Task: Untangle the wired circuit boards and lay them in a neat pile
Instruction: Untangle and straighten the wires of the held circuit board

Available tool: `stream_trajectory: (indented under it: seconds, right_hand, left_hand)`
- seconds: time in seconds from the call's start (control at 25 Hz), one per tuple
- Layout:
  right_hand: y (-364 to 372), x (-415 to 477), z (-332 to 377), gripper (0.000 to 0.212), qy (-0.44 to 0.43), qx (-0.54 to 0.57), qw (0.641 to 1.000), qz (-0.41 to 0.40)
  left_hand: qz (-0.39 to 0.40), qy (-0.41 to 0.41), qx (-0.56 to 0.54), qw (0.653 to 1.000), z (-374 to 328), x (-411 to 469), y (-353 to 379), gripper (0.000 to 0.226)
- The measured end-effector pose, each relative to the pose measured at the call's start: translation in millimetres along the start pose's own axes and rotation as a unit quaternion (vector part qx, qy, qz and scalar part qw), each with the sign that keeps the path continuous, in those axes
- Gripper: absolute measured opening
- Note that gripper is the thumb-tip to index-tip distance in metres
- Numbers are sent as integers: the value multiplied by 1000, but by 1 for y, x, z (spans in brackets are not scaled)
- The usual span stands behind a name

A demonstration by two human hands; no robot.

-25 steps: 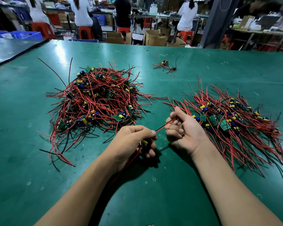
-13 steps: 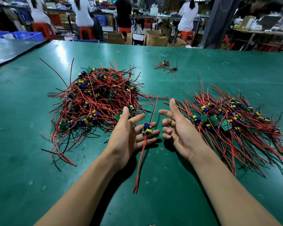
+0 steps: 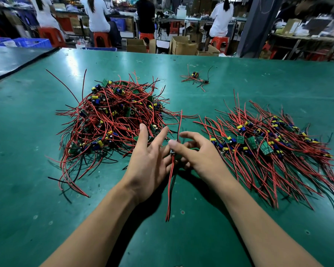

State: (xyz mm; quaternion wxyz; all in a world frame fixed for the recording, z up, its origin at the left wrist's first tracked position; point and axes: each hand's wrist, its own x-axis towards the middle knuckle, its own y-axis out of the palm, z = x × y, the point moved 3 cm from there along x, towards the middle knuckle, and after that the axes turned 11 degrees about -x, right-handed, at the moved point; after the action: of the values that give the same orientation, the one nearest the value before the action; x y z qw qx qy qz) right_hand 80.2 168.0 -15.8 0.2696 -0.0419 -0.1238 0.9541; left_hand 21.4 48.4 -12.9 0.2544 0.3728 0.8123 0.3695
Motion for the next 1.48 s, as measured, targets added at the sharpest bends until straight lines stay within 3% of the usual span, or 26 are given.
stream_trajectory:
  seconds: [0.12,0.24,0.28,0.36,0.4,0.48,0.64,0.76,0.88,1.12,1.24,1.36,1.48]
  right_hand:
    - [1,0,2,36,-38,-93,994,-37]
    - [-15,4,5,28,-74,-151,978,-122]
    - [-23,6,6,28,-81,-190,966,-155]
    - [-39,7,7,31,-86,-263,941,-197]
    - [-45,8,6,32,-84,-298,929,-205]
    - [-55,9,3,35,-68,-371,902,-211]
    - [-52,5,6,39,-101,-439,863,-230]
    - [-27,3,7,31,-155,-402,891,-141]
    - [-8,1,-2,29,-151,-424,891,-57]
    - [-24,8,-6,26,-116,-423,892,-110]
    - [-21,7,-6,21,-135,-406,897,-116]
    - [-17,5,-4,19,-160,-375,906,-118]
    - [-9,3,-4,40,-182,-347,918,-70]
  left_hand:
    - [-12,8,21,1000,-1,-1,4,78]
    - [-56,138,140,979,-9,-6,4,57]
    - [-85,211,239,944,-15,-8,2,38]
    - [-158,324,436,824,-24,-16,-2,9]
    - [-183,354,504,767,-26,-18,-4,8]
    - [-213,358,564,713,-30,-18,-11,13]
    - [-246,293,607,696,-29,-10,-23,25]
    - [-242,299,602,699,-30,-10,-23,32]
    - [-238,317,611,685,-33,-9,-24,34]
    - [-239,352,609,669,-35,-10,-25,34]
    - [-251,355,591,679,-37,-12,-26,32]
    - [-215,400,584,673,-36,-16,-16,25]
    - [-146,459,561,674,-25,-21,0,27]
